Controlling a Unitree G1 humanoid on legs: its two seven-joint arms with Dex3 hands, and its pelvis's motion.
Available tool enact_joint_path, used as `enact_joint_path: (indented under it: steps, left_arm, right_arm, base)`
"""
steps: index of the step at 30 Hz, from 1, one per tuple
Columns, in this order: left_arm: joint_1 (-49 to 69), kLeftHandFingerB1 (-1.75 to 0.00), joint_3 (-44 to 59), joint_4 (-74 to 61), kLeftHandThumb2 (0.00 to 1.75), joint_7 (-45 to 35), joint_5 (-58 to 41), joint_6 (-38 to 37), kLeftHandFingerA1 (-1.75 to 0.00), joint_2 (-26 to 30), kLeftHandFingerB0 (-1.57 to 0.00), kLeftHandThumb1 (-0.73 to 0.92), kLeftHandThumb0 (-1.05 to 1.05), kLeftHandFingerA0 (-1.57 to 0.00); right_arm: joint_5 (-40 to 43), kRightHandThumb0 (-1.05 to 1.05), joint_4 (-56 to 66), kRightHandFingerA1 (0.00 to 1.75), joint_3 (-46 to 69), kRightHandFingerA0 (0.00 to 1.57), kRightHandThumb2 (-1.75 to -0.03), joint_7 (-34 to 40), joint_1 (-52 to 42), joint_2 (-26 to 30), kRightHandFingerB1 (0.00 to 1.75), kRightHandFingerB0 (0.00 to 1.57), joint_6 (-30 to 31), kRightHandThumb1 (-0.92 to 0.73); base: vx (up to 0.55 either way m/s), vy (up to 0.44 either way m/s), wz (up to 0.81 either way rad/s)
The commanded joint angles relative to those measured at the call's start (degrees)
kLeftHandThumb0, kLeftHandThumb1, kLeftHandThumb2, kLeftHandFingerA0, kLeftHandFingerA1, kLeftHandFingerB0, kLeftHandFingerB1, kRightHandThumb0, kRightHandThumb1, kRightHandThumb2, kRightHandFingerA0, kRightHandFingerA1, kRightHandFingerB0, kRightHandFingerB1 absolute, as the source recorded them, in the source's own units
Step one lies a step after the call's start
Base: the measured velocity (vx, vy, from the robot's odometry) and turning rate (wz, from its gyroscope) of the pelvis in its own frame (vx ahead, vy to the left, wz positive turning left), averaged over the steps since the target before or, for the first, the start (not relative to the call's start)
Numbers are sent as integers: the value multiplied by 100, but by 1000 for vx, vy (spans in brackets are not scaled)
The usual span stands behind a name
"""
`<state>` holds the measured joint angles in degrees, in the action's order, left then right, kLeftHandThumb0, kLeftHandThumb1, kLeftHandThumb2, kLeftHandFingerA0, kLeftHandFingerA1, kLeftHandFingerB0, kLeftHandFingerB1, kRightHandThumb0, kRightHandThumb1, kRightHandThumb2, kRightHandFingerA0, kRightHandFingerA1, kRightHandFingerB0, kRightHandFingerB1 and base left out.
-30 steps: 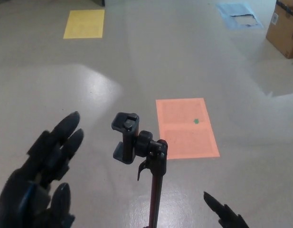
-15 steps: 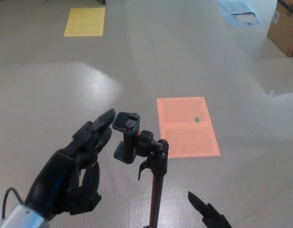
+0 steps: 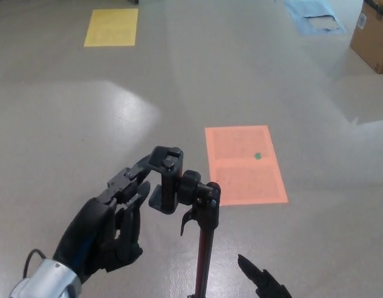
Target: A phone stand is kept on the floor and the robot uses both its hands to grab it and uses its left hand to extend the phone stand by pulling it upwards
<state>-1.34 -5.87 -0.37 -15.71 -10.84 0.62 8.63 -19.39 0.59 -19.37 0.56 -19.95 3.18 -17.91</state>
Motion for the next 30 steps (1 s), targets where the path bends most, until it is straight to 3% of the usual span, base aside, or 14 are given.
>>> enact_joint_path:
  steps: [1,15,18,20,21,22,23,24,26,27,28,29,30]
  left_arm:
    - [-152,-6,322,518,115,3,-244,280,0,-171,0,83,-104,0]
    - [-780,-3,660,808,107,-55,-456,809,0,-538,0,73,-103,0]
    - [-789,-13,615,652,104,-51,-430,836,-14,-595,0,64,-87,0]
    - [-778,-6,489,430,101,-92,-308,778,-7,-560,-4,60,-95,-9]
    - [-755,-11,502,332,98,-218,-490,797,-11,-601,0,52,-88,-5]
    - [-748,0,489,289,100,-254,-518,810,-2,-601,0,59,-100,-15]
    - [-742,0,473,244,100,-283,-529,829,-2,-596,0,59,-100,-15]
    - [-712,-3,433,99,99,-321,-578,955,-8,-589,-2,57,-97,-16]
    - [-745,-3,433,118,99,-322,-586,975,-8,-601,-2,57,-97,-16]
    - [-702,-13,397,1,93,-414,-680,1072,-2,-591,0,44,-80,-13]
    - [-650,-13,354,-139,93,-529,-794,1187,-2,-580,0,44,-80,-13]
    - [-617,-15,322,-210,91,-557,-797,1228,-4,-565,0,39,-74,-10]
    - [-590,-15,289,-259,91,-561,-775,1243,-4,-548,0,39,-74,-10]
  right_arm:
    - [-65,-90,4,38,-12,1,-100,123,-22,-26,12,0,99,-62]
    - [-465,-90,-198,37,-362,1,-99,332,322,-328,14,0,554,-61]
    - [-433,-89,-286,45,-369,1,-100,352,393,-374,17,0,554,-60]
    - [-338,-90,-324,40,-348,1,-98,288,444,-382,15,0,599,-59]
    - [-246,-88,-301,37,-337,0,-99,250,414,-412,15,0,648,-58]
    - [-226,-84,-296,37,-336,0,-99,250,405,-425,18,0,667,-57]
    - [-215,-84,-291,37,-334,0,-99,254,397,-438,18,0,685,-57]
    - [-199,-73,-343,39,-328,0,-85,256,411,-432,8,0,646,-59]
    - [-190,-73,-360,39,-303,0,-85,244,452,-424,8,0,657,-59]
    - [-209,-84,-345,37,-308,0,-97,240,439,-419,17,0,703,-56]
    - [-232,-84,-325,37,-313,0,-97,234,422,-413,17,0,761,-56]
    - [-236,-74,-339,45,-321,0,-66,237,414,-410,10,0,763,-75]
    - [-234,-74,-362,45,-329,0,-66,243,407,-409,10,0,750,-75]
  base:
    - [0,0,0]
    - [0,0,0]
    - [0,0,0]
    - [0,0,0]
    - [0,0,0]
    - [0,0,0]
    - [0,0,0]
    - [0,0,0]
    - [0,0,0]
    - [0,0,0]
    - [0,0,0]
    - [0,0,0]
    - [0,0,0]
